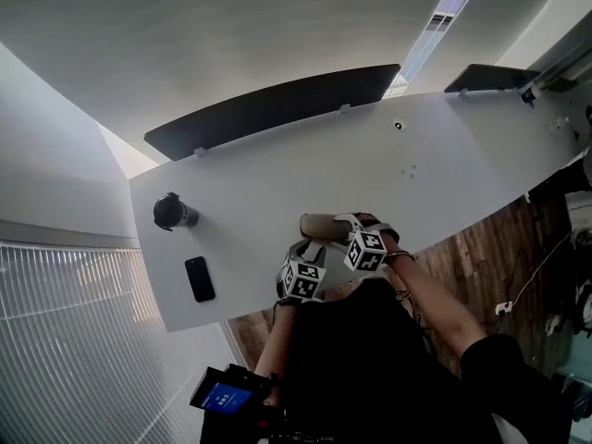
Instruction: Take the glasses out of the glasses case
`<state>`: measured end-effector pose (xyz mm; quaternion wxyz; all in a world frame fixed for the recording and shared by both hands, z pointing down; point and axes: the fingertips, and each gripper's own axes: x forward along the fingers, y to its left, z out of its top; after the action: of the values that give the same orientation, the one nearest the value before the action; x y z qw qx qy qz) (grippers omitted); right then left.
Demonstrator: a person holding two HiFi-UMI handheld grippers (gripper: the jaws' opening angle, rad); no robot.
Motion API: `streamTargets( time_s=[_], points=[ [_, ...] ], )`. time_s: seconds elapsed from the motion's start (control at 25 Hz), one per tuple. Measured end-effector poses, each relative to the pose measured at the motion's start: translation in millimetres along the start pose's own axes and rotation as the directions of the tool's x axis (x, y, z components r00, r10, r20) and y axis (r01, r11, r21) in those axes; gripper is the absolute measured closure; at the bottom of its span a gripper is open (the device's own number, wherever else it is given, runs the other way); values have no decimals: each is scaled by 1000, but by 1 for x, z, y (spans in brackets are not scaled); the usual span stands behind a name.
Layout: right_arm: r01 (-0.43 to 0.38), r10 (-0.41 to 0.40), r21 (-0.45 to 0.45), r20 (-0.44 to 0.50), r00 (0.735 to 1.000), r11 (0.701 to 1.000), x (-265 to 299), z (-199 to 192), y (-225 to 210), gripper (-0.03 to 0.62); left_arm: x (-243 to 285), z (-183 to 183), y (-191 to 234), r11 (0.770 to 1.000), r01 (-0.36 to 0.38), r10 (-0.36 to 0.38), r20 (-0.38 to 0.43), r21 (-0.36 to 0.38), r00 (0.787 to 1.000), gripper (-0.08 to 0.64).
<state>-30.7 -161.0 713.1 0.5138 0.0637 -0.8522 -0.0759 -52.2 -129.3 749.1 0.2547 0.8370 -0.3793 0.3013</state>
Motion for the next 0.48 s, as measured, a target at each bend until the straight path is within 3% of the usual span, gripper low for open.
streamTargets(
  time_s=[0.2, 0.32, 0.48],
  points=[
    [-15, 13, -93, -21, 1000, 996, 9, -2, 4, 348, 15, 0, -2, 987, 17, -10, -51, 157, 999, 395],
    [-21, 17, -131, -37, 999, 991, 13, -11, 0, 348, 21, 4, 2, 984, 20, -9, -65, 177, 998, 396],
    [-20, 16, -114, -36, 999, 993, 18, -17, -5, 348, 26, 0, 4, 976, 31, -11, -95, 214, 995, 396]
  ],
)
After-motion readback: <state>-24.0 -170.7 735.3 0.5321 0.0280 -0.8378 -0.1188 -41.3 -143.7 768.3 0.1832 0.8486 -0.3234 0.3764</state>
